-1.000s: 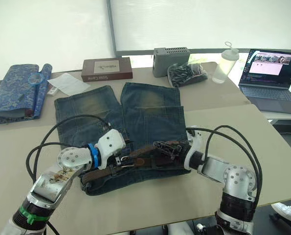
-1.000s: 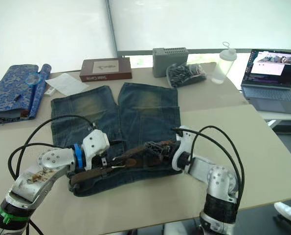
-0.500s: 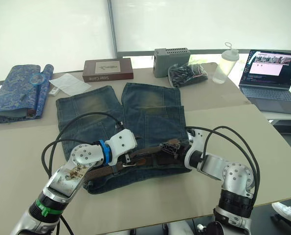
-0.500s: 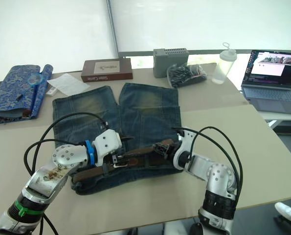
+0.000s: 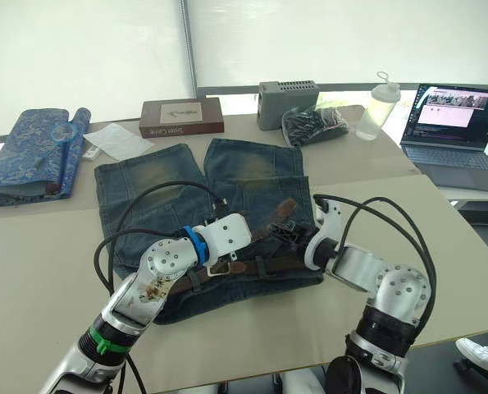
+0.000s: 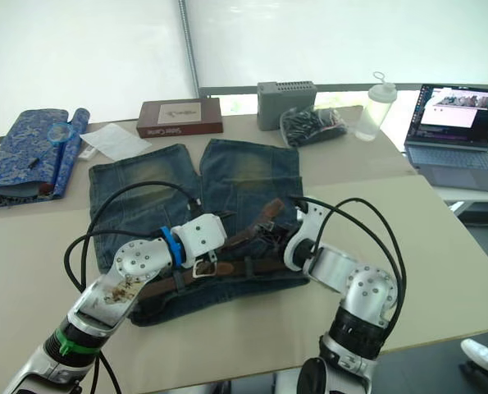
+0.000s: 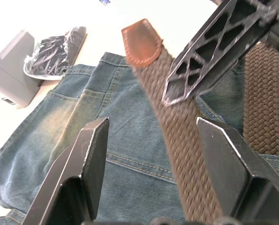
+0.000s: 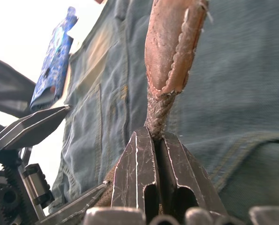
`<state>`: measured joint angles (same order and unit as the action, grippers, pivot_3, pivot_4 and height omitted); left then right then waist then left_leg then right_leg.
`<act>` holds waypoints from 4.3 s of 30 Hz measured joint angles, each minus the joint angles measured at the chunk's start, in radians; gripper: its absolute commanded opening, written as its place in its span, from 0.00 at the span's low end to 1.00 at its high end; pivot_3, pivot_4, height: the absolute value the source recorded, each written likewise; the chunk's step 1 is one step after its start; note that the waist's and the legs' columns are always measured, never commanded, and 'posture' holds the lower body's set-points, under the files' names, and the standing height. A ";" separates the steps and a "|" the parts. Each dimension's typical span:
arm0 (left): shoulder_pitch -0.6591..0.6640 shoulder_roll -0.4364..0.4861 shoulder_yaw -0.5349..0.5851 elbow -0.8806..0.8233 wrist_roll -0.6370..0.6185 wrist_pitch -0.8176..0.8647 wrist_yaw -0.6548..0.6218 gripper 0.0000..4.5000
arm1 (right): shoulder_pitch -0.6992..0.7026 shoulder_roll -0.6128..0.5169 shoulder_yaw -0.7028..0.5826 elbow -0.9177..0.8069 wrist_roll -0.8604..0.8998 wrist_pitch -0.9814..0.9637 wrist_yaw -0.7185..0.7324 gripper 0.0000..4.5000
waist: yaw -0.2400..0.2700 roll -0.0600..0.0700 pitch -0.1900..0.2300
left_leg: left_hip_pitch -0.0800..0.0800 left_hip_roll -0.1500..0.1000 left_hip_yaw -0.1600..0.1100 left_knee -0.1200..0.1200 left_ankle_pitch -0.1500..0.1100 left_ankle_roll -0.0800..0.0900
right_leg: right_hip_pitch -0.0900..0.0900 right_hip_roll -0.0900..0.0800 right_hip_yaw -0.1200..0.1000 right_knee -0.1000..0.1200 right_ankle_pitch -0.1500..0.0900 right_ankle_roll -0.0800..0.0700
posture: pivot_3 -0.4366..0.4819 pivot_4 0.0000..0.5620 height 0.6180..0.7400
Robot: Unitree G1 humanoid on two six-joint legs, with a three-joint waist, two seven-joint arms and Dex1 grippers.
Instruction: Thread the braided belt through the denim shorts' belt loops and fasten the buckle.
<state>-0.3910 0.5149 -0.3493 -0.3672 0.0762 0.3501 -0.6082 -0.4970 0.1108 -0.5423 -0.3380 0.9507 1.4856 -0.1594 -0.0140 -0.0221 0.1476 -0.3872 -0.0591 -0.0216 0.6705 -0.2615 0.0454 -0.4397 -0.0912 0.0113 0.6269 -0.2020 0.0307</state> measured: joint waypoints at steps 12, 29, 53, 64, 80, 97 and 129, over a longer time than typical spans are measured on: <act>0.016 -0.049 -0.001 0.012 0.030 -0.013 0.001 0.70 | -0.024 -0.001 0.011 0.107 0.216 -0.078 -0.193 0.00 | -0.002 0.000 0.000 | 0.000 0.000 0.000 0.000 0.000 0.000 | 0.000 0.001 0.000 0.000 0.000 0.000 | 0.48 0.27 1.00; -0.031 -0.173 0.009 0.151 0.104 -0.025 0.155 0.70 | -0.169 -0.034 0.118 0.223 0.290 -0.229 -0.200 0.00 | 0.001 0.000 0.000 | -0.002 0.000 0.001 0.006 -0.001 0.002 | 0.000 0.001 -0.001 0.001 0.001 0.001 | 0.48 0.27 1.00; -0.005 -0.200 0.064 0.192 0.198 -0.133 0.299 0.01 | -0.160 -0.091 0.231 0.244 0.411 -0.265 -0.265 0.00 | 0.000 0.000 0.000 | -0.003 0.000 0.001 0.006 -0.001 0.003 | 0.000 0.000 -0.001 0.001 0.001 0.002 | 0.48 0.27 1.00; 0.030 -0.142 0.086 0.192 0.169 -0.221 0.243 0.01 | -0.141 -0.150 0.302 0.244 0.450 -0.277 -0.231 0.00 | 0.000 0.000 0.000 | -0.003 0.001 0.001 0.006 -0.001 0.003 | 0.000 0.000 -0.001 0.000 0.001 0.002 | 0.48 0.27 1.00; 0.082 -0.107 0.138 0.177 0.116 -0.281 0.200 0.00 | -0.105 -0.231 0.372 0.211 0.435 -0.319 -0.138 0.23 | 0.000 0.000 0.000 | -0.003 0.001 0.001 0.006 -0.002 0.003 | 0.000 0.000 -0.001 0.000 0.001 0.002 | 0.48 0.27 1.00; 0.149 -0.027 0.277 0.149 -0.127 -0.181 0.002 0.00 | 0.055 -0.784 0.717 -0.133 -0.089 -0.546 0.395 0.71 | -0.004 0.000 0.001 | -0.003 0.001 0.002 0.008 -0.004 0.007 | 0.002 0.001 -0.003 -0.003 0.000 0.004 | 0.48 0.27 1.00; 0.158 0.356 0.275 0.345 -0.119 -0.593 -0.378 0.00 | -0.076 -0.610 1.147 0.113 -0.695 -0.805 0.898 0.00 | -0.001 -0.001 0.002 | -0.002 0.002 0.003 0.008 -0.003 0.005 | 0.000 -0.001 -0.003 -0.002 0.002 0.001 | 0.48 0.27 1.00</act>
<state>-0.2325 0.8712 -0.0745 -0.0227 -0.0430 -0.2426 -0.9862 -0.5733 -0.4991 0.6043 -0.2249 0.2557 0.6804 0.7390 -0.0148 -0.0233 0.1495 -0.3891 -0.0571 -0.0184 0.6790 -0.2650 0.0504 -0.4398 -0.0927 0.0085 0.6248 -0.1999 0.0317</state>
